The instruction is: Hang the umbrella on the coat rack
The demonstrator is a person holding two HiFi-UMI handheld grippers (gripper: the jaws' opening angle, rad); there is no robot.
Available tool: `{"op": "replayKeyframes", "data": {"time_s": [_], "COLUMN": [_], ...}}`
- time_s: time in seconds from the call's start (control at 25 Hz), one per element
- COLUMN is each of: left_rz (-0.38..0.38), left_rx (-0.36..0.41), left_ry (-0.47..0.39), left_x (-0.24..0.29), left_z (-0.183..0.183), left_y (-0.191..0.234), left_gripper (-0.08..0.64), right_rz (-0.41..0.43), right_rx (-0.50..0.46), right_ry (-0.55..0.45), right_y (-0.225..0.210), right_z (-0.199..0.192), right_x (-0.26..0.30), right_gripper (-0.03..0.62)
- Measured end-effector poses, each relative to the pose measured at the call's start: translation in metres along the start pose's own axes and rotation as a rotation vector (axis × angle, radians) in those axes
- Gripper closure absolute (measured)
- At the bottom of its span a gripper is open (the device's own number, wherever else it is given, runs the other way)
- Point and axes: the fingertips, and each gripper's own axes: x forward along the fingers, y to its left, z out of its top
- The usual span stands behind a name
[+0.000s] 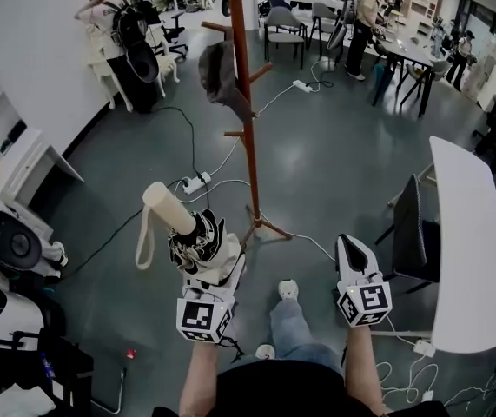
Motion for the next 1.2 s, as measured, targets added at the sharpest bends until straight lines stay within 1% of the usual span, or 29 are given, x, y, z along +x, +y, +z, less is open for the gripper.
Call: {"op": "replayKeyframes", "data": {"time_s": [0.2, 0.52, 0.84, 1.04, 1.2], "left_rz": [0.012, 0.034, 0.055, 0.062, 0.082], "left_rx": [-0.001, -0.008, 0.002, -0.005, 0.006], "left_ry": [0.007, 0.011, 0.006, -0.004, -0.009], "left_x": [0.032, 0.097, 0.183, 0.238, 0.271], "left_z": [-0.004, -0.008, 0.013, 0.026, 0.038], "left_y": [0.012, 0.024, 0.037, 0.043, 0.051], "left_gripper": [0.273, 0.273, 0.273, 0.273, 0.273], "right_rz": [0.024, 0.07, 0.148, 0.212, 0.271], "right_rx": [0.001, -0.005, -0.001, -0.018, -0.023], "right_ry": [-0.002, -0.01, -0.033, -0.045, -0.055], "right_y": [-0.014, -0.049, -0.088, -0.106, -0.115], "right_z": [0.0, 0.007, 0.036, 0.056, 0.073], "right_x": [0.035, 0.102, 0.193, 0.244, 0.279], "right_gripper": [0.586, 0.586, 0.586, 0.586, 0.585]}}
